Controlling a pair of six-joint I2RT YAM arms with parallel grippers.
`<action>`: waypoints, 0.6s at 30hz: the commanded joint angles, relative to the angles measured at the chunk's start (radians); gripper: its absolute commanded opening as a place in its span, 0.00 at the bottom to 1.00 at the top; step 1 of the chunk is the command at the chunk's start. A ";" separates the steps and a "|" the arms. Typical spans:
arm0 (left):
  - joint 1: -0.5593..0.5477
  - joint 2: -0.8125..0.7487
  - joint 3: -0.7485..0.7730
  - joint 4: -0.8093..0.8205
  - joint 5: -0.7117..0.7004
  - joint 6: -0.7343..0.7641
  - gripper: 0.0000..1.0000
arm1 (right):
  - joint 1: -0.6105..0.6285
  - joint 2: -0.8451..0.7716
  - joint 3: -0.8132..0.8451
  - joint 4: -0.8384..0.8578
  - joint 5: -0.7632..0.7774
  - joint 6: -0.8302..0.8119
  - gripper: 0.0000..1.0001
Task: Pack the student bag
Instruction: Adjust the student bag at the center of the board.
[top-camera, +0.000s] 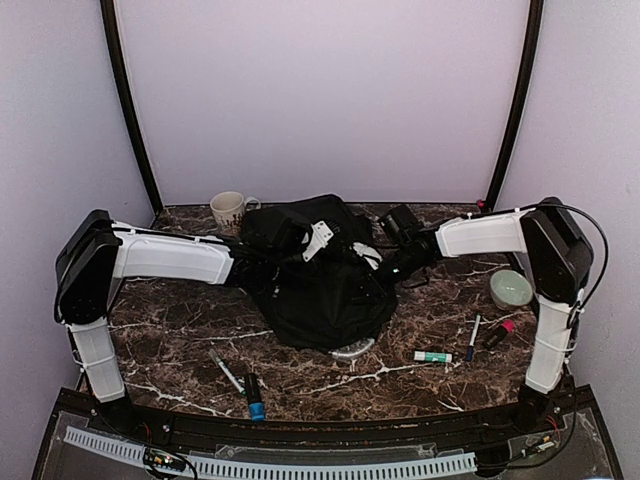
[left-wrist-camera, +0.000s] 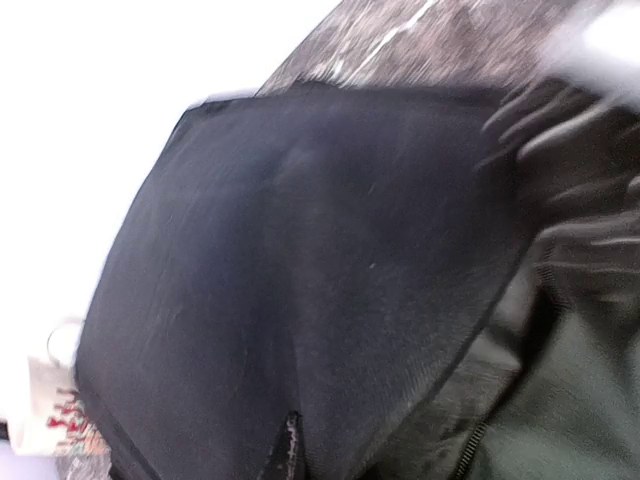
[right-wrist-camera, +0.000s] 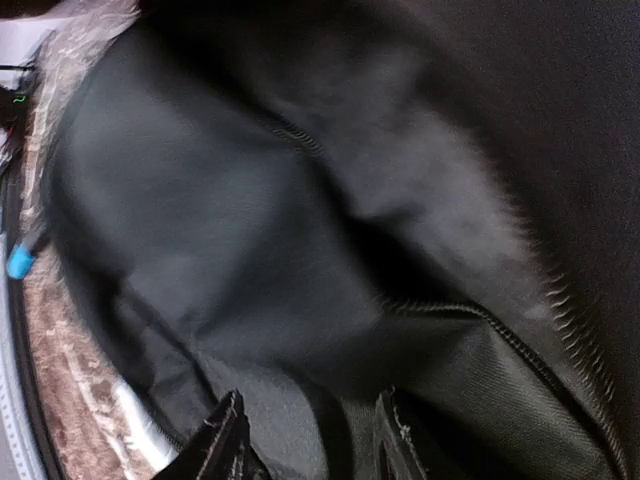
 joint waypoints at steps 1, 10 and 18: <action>-0.036 -0.128 0.038 -0.004 0.217 -0.054 0.03 | -0.042 0.048 0.021 -0.050 0.214 0.106 0.43; -0.036 -0.085 0.133 -0.090 0.329 -0.110 0.03 | -0.050 -0.187 0.043 -0.086 0.250 0.031 0.46; -0.036 -0.058 0.165 -0.107 0.351 -0.142 0.03 | -0.052 -0.273 0.013 -0.023 0.284 -0.089 0.54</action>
